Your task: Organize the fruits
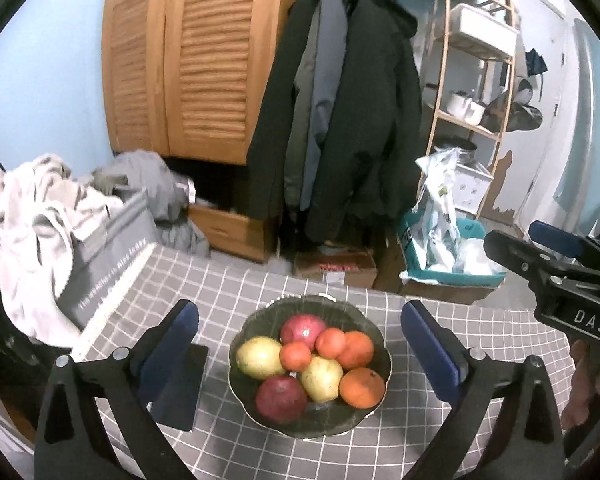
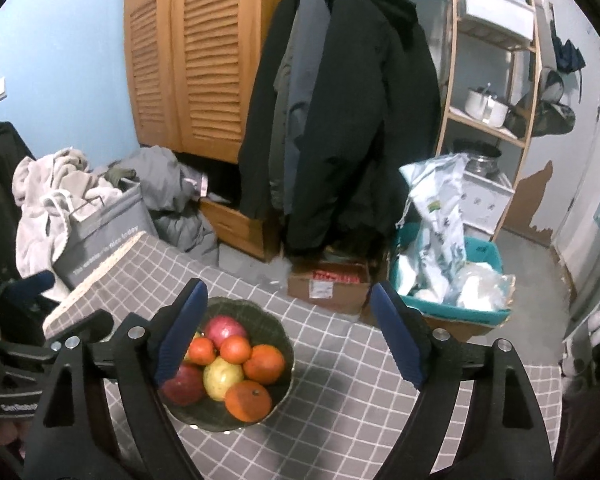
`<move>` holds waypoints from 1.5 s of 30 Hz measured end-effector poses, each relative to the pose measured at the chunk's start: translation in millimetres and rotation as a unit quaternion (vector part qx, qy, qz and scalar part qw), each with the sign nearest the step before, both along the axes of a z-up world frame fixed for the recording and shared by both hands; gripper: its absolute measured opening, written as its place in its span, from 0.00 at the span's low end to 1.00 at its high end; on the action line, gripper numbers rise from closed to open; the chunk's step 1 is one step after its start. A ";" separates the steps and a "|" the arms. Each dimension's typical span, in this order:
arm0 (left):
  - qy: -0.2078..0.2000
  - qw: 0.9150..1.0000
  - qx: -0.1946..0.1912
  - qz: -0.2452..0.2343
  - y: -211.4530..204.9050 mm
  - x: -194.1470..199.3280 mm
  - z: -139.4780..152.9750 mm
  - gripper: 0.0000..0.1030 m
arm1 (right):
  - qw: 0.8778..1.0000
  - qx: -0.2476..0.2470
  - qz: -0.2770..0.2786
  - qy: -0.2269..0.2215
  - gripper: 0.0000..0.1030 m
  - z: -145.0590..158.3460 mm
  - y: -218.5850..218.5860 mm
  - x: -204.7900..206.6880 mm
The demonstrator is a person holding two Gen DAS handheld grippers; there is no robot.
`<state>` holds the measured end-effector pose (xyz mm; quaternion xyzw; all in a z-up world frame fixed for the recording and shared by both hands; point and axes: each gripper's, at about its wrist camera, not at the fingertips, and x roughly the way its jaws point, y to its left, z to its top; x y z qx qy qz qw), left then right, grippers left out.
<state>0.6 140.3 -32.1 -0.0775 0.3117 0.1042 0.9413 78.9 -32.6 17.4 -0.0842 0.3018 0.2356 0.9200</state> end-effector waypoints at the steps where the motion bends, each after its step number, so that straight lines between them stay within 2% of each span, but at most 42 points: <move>1: -0.005 1.000 0.006 -0.001 -1.9 -2.3 3.7 0.99 | 1.000 0.000 0.000 -0.004 0.81 2.9 -2.6 -2.2; 19: -0.061 0.998 0.009 -0.010 -16.0 -23.3 38.6 0.99 | 0.999 0.020 -0.010 -0.042 0.82 27.4 -49.4 -32.1; 27: -0.070 0.997 0.005 -0.015 -21.9 -22.6 43.3 0.99 | 0.999 0.022 -0.019 -0.046 0.82 27.8 -64.2 -35.6; 45: -0.069 0.997 0.025 -0.023 -34.9 -19.8 44.5 0.99 | 0.998 0.020 -0.030 -0.045 0.82 26.4 -76.8 -35.5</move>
